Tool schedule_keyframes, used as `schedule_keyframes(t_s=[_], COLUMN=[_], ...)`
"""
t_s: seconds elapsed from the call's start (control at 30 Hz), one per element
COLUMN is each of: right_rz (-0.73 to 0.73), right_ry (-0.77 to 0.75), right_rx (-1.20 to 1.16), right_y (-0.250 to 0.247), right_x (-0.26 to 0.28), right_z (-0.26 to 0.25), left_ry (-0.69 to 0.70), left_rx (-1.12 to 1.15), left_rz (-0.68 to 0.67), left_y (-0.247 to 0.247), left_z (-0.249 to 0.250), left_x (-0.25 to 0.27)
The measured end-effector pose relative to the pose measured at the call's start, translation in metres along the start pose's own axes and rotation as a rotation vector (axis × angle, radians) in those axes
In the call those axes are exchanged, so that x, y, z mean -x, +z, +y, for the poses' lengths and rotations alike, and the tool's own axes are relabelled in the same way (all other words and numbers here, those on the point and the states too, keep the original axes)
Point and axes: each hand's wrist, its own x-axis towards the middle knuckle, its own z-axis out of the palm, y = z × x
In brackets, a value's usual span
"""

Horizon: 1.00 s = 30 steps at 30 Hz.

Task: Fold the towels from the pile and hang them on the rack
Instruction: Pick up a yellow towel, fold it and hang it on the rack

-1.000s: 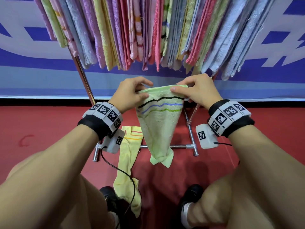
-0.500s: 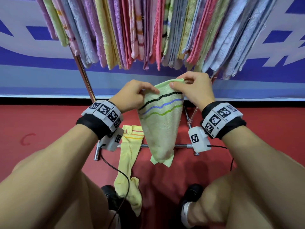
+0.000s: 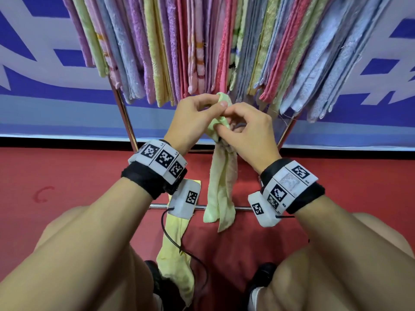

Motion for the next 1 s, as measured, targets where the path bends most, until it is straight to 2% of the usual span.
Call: schedule_keyframes(t_s=[0.1, 0.17, 0.23, 0.27, 0.37, 0.4, 0.43, 0.53, 0.6, 0.63, 0.67, 0.73, 0.8, 0.9, 1.0], right_rz=[-0.190, -0.143, -0.039, -0.060, -0.387, -0.453, -0.449, -0.274, -0.181, -0.137, -0.094, -0.022, 0.054, 0.163, 0.220], right_ry=[0.098, 0.130, 0.153, 0.188, 0.339, 0.365, 0.379, 0.383, 0.379, 0.368, 0.351, 0.300, 0.271, 0.313, 0.317], right_rx=[-0.099, -0.142, -0.175, -0.193, -0.300, -0.339, -0.351, -0.261, -0.253, -0.301, -0.357, -0.404, -0.387, -0.399, -0.389], right_y=[-0.007, -0.015, -0.025, -0.030, -0.032, -0.029, -0.025, -0.021, -0.021, -0.022, -0.021, -0.020, -0.021, -0.027, -0.031], right_x=[0.002, -0.001, -0.008, -0.011, -0.012, -0.010, -0.008, -0.008, -0.010, -0.010, -0.010, -0.009, -0.010, -0.011, -0.010], right_z=[-0.003, -0.001, 0.007, 0.011, 0.013, 0.012, 0.012, 0.013, 0.014, 0.012, 0.011, 0.007, 0.006, 0.010, 0.013], left_ry=[-0.014, -0.011, 0.011, 0.019, 0.051, 0.075, 0.109, 0.207, 0.145, 0.064, -0.048, -0.220, -0.246, -0.166, -0.118], left_rx=[-0.050, -0.092, -0.144, -0.173, -0.243, -0.270, -0.295, -0.261, -0.100, -0.012, 0.052, 0.067, 0.107, 0.179, 0.105], left_rz=[0.005, -0.035, -0.143, -0.212, -0.396, -0.415, -0.408, -0.245, -0.029, 0.038, 0.033, -0.139, -0.243, -0.159, -0.024], left_y=[-0.008, -0.012, -0.016, -0.018, -0.023, -0.024, -0.024, -0.020, -0.017, -0.016, -0.014, -0.008, 0.006, 0.018, 0.017], left_z=[-0.002, -0.002, 0.002, 0.004, 0.008, 0.008, 0.009, 0.005, 0.002, 0.002, 0.001, -0.002, -0.010, -0.016, -0.015], left_x=[-0.005, -0.006, -0.003, -0.002, -0.002, -0.003, -0.003, -0.006, -0.010, -0.012, -0.012, -0.005, 0.005, 0.009, 0.007])
